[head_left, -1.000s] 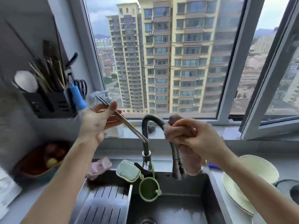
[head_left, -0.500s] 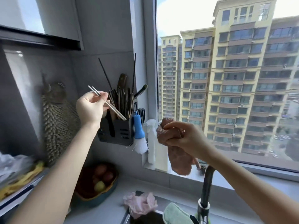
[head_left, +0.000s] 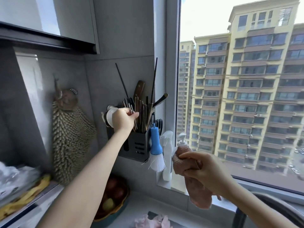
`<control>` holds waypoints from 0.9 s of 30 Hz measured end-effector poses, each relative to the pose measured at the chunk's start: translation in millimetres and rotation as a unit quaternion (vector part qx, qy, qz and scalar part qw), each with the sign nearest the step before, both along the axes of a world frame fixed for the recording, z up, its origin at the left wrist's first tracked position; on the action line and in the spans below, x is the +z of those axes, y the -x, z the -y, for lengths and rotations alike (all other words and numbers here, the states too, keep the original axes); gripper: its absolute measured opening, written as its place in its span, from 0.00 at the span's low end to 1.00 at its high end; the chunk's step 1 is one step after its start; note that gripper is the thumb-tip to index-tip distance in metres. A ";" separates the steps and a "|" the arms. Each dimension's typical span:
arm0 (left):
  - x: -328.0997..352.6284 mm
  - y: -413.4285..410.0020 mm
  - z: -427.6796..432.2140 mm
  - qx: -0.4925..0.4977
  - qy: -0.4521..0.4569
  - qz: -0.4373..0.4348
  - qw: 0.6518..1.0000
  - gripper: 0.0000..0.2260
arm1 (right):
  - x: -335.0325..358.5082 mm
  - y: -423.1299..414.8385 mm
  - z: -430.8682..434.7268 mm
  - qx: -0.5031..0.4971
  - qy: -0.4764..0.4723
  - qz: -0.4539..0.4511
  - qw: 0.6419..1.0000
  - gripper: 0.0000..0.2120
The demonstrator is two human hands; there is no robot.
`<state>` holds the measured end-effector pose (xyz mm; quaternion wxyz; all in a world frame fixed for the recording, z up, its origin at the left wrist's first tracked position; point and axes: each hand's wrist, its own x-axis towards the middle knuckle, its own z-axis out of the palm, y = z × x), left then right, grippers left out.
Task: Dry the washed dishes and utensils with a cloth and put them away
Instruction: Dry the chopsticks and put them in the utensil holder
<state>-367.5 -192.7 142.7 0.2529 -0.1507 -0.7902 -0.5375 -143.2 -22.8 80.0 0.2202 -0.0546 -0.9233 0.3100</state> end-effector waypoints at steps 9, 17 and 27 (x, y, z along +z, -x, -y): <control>-22.0 -8.7 -14.9 -0.002 -0.038 0.135 0.990 0.08 | -22.7 -25.0 -0.4 -0.013 0.003 0.017 1.000 0.21; 4.6 -77.0 -1.6 -0.052 -0.092 0.031 0.994 0.18 | -17.7 -86.1 -7.2 -0.035 0.049 -0.040 0.997 0.27; -32.7 -303.9 -77.8 -0.352 0.009 -0.096 0.931 0.08 | -55.2 -295.4 -26.3 -0.173 0.128 -0.010 0.977 0.33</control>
